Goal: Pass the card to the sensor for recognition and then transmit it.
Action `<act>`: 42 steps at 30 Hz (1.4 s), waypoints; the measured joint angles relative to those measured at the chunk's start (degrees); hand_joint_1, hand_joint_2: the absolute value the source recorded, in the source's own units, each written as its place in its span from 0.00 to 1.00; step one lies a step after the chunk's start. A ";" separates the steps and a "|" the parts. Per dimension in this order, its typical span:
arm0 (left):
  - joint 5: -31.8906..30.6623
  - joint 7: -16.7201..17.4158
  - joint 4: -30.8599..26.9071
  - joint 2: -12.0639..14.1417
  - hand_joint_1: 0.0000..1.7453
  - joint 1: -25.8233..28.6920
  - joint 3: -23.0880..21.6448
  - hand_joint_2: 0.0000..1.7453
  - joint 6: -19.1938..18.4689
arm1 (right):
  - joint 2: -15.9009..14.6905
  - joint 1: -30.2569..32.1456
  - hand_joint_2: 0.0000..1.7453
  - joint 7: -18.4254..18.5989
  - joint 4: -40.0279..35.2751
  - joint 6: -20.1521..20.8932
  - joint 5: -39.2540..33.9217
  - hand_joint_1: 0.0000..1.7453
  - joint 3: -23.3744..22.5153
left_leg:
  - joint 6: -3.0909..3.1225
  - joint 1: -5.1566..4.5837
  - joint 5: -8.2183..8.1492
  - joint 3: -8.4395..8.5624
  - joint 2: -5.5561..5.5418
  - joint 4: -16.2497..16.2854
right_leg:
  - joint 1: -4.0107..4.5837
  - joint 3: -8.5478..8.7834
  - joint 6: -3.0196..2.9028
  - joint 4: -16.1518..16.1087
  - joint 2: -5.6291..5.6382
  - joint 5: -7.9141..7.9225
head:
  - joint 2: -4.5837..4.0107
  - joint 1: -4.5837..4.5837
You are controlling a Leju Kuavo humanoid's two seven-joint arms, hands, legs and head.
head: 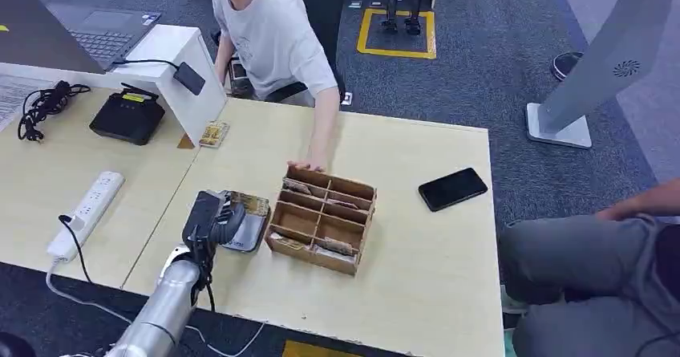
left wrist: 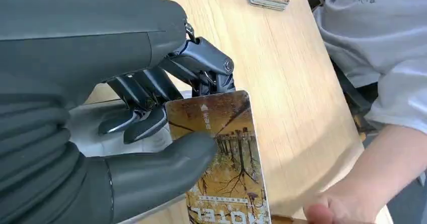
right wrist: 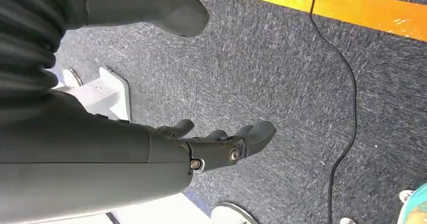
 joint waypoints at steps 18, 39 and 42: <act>-0.50 0.26 -0.07 2.23 1.00 0.10 -0.33 1.00 -2.27 | 0.00 0.02 1.00 0.26 0.00 0.24 -0.07 0.00 -0.09 | 0.00 0.00 0.00 0.00 0.00 0.00 | 0.00 0.00 0.00 0.00 0.00 0.00 | 0.00 0.00; -2.92 0.37 -9.07 7.85 1.00 -1.27 -0.44 1.00 -5.99 | 0.00 0.04 1.00 0.44 0.00 0.50 0.00 0.00 -0.24 | -0.02 0.00 0.02 0.00 0.01 0.00 | 0.00 -0.02 0.00 0.01 0.01 0.00 | 0.00 0.00; -5.05 0.31 -9.79 8.48 1.00 -0.49 -1.22 1.00 -5.92 | 0.00 0.03 1.00 0.26 0.00 0.33 -0.04 0.00 -0.24 | -0.02 0.00 0.01 -0.01 0.01 0.00 | 0.00 -0.02 0.00 0.01 0.01 0.00 | 0.00 0.00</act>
